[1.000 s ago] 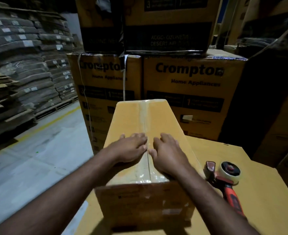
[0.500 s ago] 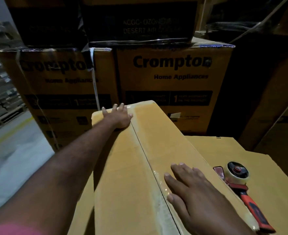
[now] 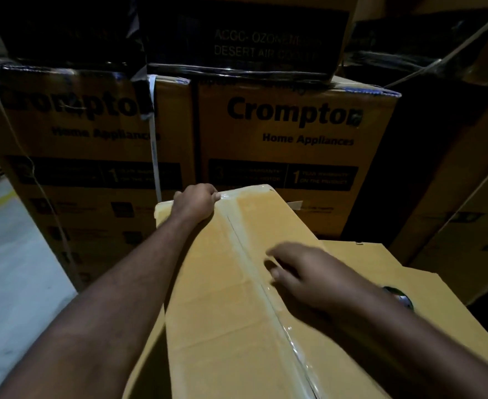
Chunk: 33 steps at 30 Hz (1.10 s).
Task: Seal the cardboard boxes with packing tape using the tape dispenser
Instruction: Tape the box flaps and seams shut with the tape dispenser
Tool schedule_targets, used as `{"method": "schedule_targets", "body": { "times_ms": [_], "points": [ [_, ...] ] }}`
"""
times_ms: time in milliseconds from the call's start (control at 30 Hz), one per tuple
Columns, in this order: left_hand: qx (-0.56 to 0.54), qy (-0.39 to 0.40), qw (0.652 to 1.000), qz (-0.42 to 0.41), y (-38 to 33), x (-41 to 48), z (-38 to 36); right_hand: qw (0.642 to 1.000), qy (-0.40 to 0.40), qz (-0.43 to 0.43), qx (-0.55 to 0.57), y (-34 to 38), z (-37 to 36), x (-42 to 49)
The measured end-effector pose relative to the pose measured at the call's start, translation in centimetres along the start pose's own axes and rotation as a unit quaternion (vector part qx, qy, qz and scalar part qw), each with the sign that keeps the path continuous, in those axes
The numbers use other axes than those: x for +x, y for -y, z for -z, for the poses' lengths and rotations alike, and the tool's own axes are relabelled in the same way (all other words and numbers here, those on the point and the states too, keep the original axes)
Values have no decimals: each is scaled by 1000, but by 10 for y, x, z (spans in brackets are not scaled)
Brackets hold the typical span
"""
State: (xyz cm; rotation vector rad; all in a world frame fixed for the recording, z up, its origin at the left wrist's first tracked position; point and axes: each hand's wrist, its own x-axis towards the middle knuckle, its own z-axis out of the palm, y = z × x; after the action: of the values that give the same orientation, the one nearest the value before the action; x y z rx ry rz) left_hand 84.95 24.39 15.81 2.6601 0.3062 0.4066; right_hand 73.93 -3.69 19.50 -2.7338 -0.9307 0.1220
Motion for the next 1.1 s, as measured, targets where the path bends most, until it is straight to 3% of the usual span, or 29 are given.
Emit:
{"method": "schedule_targets", "body": {
  "times_ms": [200, 333, 433, 600, 700, 867, 1100],
  "points": [
    [-1, -18, 1000, -14, -8, -6, -3, 997, -74, 18, 9, 13, -23, 164],
    [38, 83, 994, -52, 10, 10, 9, 996, -76, 37, -7, 16, -40, 208],
    [-20, 132, 991, -25, 30, 11, 20, 996, -78, 29, -41, 1, -36, 218],
    [-97, 82, 989, 79, 68, -11, 24, 996, -68, -36, -48, -26, -29, 226],
    [-171, 88, 977, 87, 69, -9, 25, 994, -60, -87, -29, -39, -22, 229],
    [-320, 18, 934, 158, 78, -15, 19, 988, -22, -156, 8, -56, -15, 241],
    [-386, 31, 898, 208, 81, -17, 17, 983, -3, -181, 19, -56, -18, 250]
  ]
}}
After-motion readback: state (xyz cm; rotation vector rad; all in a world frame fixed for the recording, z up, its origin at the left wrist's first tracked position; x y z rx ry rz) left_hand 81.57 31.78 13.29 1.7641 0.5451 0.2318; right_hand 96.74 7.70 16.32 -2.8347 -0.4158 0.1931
